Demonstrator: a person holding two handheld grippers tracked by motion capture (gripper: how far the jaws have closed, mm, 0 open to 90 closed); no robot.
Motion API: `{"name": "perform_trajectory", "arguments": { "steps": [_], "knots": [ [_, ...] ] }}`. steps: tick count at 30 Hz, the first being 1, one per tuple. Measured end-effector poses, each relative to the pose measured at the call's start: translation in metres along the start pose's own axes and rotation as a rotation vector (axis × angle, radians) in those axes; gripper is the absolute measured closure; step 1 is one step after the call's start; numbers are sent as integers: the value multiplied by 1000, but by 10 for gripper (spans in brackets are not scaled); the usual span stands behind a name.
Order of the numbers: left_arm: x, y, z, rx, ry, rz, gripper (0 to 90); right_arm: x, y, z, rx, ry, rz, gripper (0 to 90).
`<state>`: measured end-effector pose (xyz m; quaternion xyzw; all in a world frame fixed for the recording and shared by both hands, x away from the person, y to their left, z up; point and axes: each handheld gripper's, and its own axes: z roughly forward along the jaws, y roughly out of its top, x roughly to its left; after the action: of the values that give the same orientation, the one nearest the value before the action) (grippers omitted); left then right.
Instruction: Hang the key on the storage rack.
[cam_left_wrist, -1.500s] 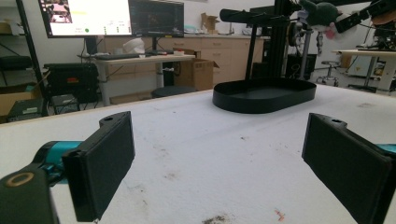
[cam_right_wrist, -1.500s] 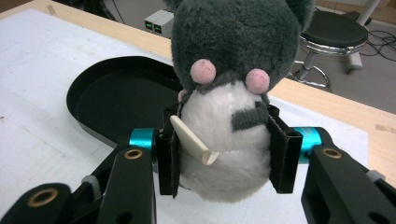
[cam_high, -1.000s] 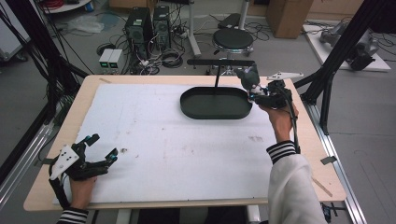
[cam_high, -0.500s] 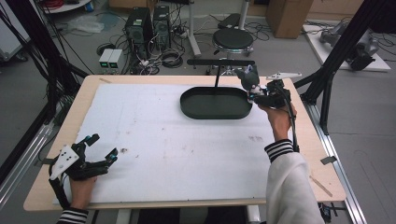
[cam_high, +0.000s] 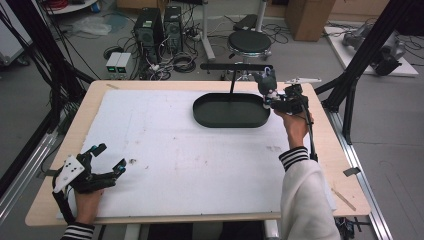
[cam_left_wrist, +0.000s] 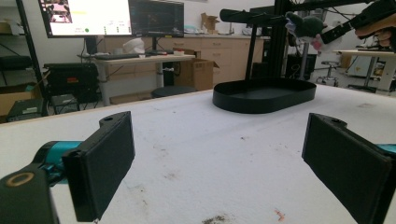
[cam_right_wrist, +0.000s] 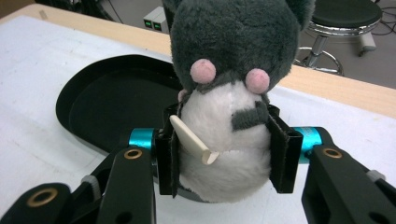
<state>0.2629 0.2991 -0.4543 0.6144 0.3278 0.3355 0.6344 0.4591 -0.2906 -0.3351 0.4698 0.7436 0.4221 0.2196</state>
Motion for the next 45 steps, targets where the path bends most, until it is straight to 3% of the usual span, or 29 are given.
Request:
{"name": "perform_trajectory", "arguments": {
  "steps": [15, 35, 38, 39, 40, 43, 45],
  "knots": [
    [0, 0, 0, 2, -1, 1, 98, -10, -4, 18, 2, -11, 81, 547],
    [0, 0, 0, 1, 0, 8, 99, -16, -9, 28, 55, -25, 96, 522],
    [0, 0, 0, 1, 0, 7, 98, -15, -9, 29, 47, -17, 95, 464],
    [0, 0, 0, 1, 0, 8, 98, -14, -9, 29, 41, -19, 95, 340],
    [0, 0, 0, 1, 1, 7, 98, -14, -9, 29, 41, -19, 95, 340],
    [-1, 0, 0, -1, 1, 6, 98, -12, -9, 29, 51, -57, 122, 86],
    [0, 0, 0, 1, 0, 7, 98, -11, -11, 28, 70, -52, 131, 4]
  ]
}}
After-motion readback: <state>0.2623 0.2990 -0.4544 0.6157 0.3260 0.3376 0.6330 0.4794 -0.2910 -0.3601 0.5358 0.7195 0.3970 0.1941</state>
